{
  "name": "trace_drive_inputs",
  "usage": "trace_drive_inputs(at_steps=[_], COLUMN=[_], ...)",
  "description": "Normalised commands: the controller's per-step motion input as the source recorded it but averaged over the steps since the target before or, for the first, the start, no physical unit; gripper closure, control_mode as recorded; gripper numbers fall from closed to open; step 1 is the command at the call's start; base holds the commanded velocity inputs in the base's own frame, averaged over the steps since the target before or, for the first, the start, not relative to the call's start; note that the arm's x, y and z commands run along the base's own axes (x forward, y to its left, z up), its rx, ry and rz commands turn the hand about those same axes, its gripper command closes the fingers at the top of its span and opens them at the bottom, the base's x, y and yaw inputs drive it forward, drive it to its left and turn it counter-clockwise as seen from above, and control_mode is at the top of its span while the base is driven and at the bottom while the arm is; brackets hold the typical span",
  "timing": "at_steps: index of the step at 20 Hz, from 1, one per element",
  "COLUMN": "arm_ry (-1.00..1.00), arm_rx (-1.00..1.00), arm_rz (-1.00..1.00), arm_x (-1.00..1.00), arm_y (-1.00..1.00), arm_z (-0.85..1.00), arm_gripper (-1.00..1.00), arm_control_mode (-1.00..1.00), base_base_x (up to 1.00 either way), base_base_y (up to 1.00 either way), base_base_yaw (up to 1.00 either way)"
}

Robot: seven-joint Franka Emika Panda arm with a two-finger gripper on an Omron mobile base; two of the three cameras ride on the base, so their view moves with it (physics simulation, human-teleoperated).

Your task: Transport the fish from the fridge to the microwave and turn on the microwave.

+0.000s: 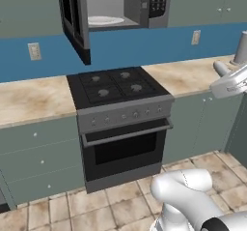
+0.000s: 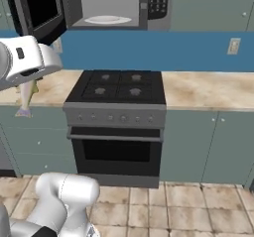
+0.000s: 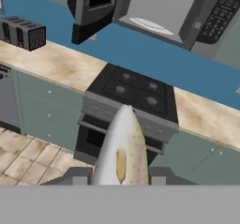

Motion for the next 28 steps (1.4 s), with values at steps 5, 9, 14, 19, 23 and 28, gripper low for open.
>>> trace_drive_inputs(at_steps=[5, 9, 14, 19, 23, 28], arm_ry=[0.00, 0.00, 0.00, 0.00, 0.00, 0.00], arm_rx=[0.00, 0.00, 0.00, 0.00, 0.00, 0.00], arm_rz=[0.00, 0.00, 0.00, 0.00, 0.00, 0.00], arm_x=[0.00, 0.00, 0.00, 0.00, 0.00, 0.00], arm_y=[0.00, 0.00, 0.00, 0.00, 0.00, 0.00], arm_z=[0.00, 0.00, 0.00, 0.00, 0.00, 0.00], arm_gripper=[1.00, 1.00, 1.00, 1.00, 1.00, 1.00], arm_control_mode=[1.00, 1.00, 1.00, 1.00, 1.00, 1.00], base_base_x=[0.63, 0.64, 0.64, 0.54, 0.36, 0.25], base_base_y=[0.00, 0.00, 0.00, -0.03, -0.09, -0.11], base_base_yaw=[0.00, 0.03, 0.12, 0.15, 0.16, 0.15])
